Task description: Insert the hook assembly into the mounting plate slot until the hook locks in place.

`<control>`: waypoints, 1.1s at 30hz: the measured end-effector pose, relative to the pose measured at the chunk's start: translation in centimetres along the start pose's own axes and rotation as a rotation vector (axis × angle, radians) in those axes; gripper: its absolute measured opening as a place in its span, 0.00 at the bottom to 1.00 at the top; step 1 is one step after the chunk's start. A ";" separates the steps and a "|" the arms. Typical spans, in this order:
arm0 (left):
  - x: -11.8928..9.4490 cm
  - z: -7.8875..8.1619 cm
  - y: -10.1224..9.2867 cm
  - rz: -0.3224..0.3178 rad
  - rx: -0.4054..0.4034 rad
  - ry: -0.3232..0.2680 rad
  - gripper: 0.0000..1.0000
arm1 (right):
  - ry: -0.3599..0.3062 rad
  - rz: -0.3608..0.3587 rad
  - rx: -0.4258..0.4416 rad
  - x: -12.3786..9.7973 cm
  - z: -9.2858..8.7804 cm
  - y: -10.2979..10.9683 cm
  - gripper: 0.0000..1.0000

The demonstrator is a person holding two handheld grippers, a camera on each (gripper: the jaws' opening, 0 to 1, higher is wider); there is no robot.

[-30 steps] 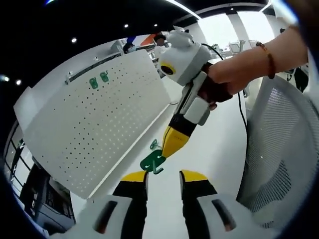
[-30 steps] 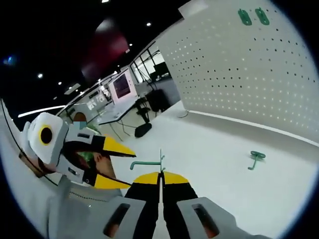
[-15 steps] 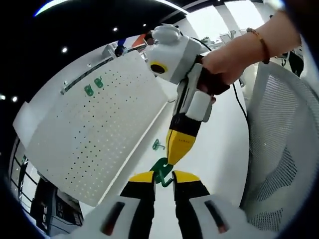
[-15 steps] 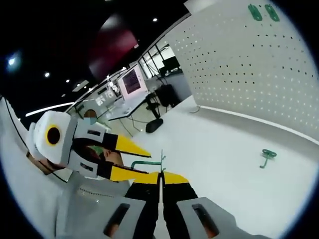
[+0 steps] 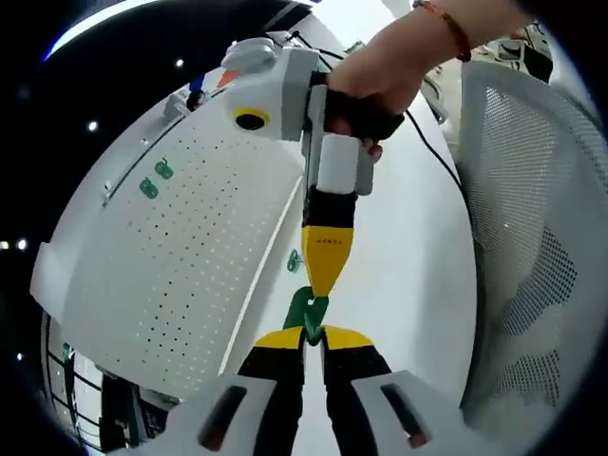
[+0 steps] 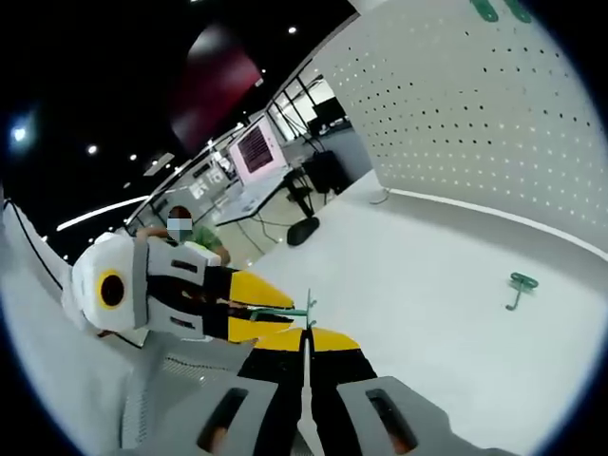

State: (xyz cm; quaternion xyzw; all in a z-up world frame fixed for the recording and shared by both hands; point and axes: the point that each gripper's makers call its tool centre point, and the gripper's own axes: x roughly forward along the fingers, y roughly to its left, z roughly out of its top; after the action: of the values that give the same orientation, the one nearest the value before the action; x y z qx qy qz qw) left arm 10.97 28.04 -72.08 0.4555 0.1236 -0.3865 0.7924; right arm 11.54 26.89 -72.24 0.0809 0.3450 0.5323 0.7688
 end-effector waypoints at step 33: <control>0.1 0.0 -0.6 -0.011 0.005 0.010 0.04 | 0.075 0.004 -0.019 0.6 -0.1 0.3 0.00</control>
State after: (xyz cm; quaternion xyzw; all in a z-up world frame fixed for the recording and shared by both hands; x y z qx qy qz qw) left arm 10.55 27.83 -72.54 0.4587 0.1290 -0.3892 0.7884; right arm 11.36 27.51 -72.36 0.0542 0.3681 0.5397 0.7552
